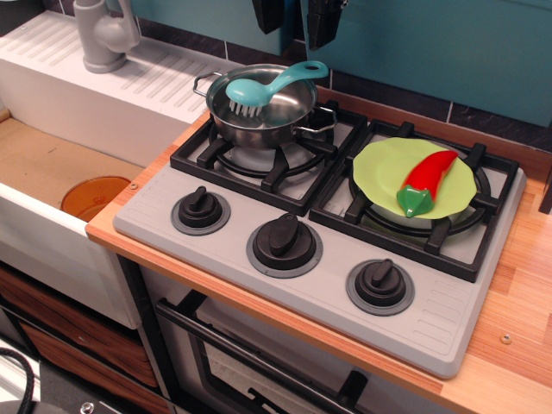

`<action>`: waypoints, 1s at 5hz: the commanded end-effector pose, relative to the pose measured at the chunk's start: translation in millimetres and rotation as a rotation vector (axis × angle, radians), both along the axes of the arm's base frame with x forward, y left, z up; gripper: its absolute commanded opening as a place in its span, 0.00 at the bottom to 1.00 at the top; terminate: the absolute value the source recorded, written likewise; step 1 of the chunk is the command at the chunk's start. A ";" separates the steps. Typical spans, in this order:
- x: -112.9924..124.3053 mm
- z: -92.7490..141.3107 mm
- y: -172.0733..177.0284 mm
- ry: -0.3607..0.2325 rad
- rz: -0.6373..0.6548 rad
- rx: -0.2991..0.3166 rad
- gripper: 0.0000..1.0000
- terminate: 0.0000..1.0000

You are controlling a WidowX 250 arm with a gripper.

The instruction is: Put redpepper on plate and brush in pot or pan on stove

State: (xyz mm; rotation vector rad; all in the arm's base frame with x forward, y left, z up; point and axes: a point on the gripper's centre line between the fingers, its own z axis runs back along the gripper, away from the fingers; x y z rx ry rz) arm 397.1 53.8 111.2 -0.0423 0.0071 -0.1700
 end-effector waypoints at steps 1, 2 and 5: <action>-23.4 39.9 -34.2 -0.041 0.052 0.044 1.00 0.00; -38.8 44.7 -58.0 -0.036 0.085 0.052 1.00 0.00; -32.1 30.4 -71.9 -0.031 0.080 -0.076 1.00 0.00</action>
